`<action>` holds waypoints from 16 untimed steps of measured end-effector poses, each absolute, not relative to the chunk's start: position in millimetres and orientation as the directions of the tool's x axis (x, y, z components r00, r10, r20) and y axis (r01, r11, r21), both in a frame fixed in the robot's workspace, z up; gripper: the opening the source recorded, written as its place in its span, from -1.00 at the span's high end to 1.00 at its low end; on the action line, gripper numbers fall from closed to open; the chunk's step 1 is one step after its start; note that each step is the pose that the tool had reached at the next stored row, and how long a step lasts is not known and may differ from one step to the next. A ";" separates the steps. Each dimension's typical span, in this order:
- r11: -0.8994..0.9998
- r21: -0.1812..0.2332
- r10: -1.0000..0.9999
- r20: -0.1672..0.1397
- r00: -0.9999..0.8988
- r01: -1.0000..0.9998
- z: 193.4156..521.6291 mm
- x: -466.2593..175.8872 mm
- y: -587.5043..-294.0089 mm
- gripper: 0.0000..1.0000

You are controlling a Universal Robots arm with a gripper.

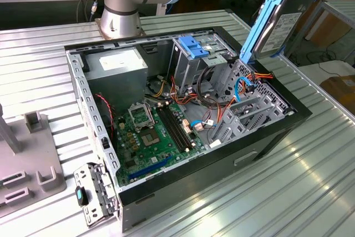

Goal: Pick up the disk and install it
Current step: 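Pick up the disk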

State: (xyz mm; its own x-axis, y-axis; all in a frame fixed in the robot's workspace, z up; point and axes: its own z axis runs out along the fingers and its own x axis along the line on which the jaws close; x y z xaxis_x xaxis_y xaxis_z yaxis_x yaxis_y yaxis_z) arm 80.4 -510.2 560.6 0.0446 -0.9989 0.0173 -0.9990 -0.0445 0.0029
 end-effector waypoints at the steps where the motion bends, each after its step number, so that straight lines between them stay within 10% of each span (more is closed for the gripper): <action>1: -0.045 0.003 -0.999 0.017 0.045 -0.999 560.6 80.4 -510.2 0.27; 16: -0.045 0.003 -0.999 0.017 0.045 -0.999 557.5 80.1 -518.2 0.27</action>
State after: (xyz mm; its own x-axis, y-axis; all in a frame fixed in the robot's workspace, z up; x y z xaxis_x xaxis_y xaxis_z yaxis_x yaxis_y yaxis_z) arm 80.1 -518.2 557.5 0.0445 -0.9989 0.0166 -0.9990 -0.0445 0.0029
